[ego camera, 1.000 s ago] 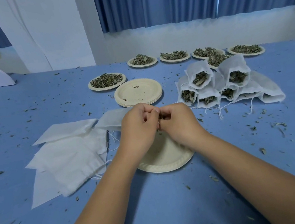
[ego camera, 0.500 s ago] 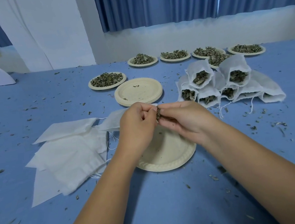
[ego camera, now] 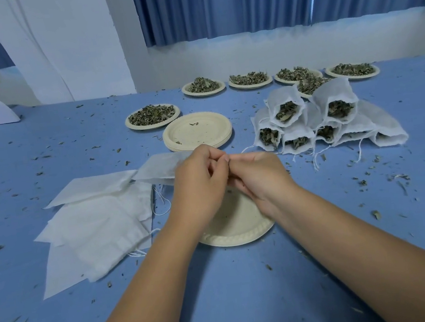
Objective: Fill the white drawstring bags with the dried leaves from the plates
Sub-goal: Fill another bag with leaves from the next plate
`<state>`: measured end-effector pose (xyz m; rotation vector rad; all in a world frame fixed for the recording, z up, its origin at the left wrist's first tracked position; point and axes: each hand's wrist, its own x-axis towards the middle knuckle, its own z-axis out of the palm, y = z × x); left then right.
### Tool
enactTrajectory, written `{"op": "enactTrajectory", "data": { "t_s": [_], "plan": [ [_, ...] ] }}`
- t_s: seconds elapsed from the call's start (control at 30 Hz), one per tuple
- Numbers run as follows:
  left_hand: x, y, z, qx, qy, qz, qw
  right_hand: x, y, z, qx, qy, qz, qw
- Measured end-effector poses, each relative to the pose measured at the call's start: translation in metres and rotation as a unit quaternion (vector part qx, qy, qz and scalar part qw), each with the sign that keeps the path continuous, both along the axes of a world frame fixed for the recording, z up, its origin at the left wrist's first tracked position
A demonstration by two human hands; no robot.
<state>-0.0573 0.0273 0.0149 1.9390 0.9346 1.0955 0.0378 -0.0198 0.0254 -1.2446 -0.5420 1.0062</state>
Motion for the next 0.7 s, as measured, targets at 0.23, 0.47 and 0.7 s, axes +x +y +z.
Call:
{"op": "enactTrajectory", "data": {
  "t_s": [0.23,0.47,0.7],
  "plan": [
    [-0.003,0.001,0.004,-0.014,-0.023,0.009,1.0,0.008,-0.003,0.01,0.045,0.014,0.079,0.996],
    [-0.006,0.0,0.016,-0.168,-0.146,-0.053,0.974,0.015,-0.004,0.005,0.047,0.071,0.036,0.996],
    [-0.008,0.001,0.02,-0.255,-0.206,-0.097,0.94,0.017,-0.001,0.005,0.055,0.081,0.015,0.995]
  ]
}}
